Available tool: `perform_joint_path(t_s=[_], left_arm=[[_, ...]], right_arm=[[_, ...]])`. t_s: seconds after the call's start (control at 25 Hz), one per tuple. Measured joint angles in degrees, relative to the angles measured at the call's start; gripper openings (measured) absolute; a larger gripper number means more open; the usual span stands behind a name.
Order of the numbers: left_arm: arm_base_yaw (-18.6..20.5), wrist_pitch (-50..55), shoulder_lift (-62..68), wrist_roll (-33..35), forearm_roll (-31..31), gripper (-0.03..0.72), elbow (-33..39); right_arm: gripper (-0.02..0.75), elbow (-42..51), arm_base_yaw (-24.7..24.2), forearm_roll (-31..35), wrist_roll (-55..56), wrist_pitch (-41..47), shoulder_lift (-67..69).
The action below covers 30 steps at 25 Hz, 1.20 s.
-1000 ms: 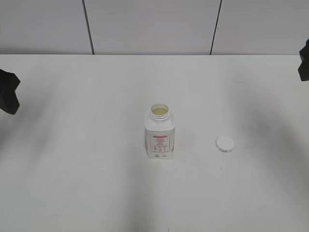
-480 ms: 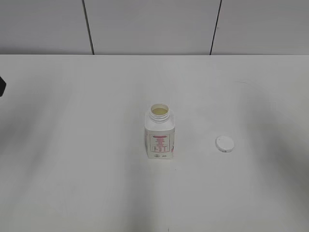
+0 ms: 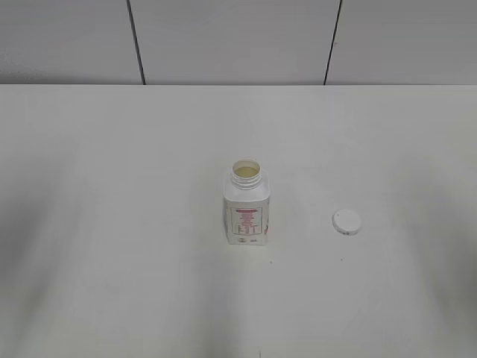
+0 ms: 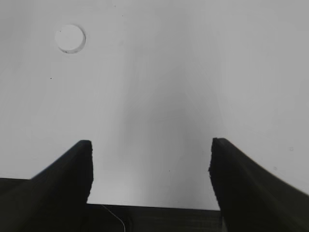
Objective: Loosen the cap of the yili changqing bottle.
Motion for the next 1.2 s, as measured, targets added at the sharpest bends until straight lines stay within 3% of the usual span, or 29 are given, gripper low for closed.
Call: perform_joint_path(t_s=[0.28, 0.6, 1.2], left_arm=[[0.00, -3.32, -9.78, 0.00, -0.29, 0.498, 8.58], [0.00, -2.12, -20.81, 0.00, -0.99, 0.498, 9.14], [0.00, 2.45, -45.81, 0.00, -1.14, 0.498, 10.84]], right_arm=[[0.595, 4.81, 0.00, 0.11, 0.02, -1.58, -6.40], [0.595, 7.01, 0.00, 1.88, 0.02, -5.29, -9.83], [0.595, 4.57, 0.00, 2.50, -3.97, 8.72, -14.82]])
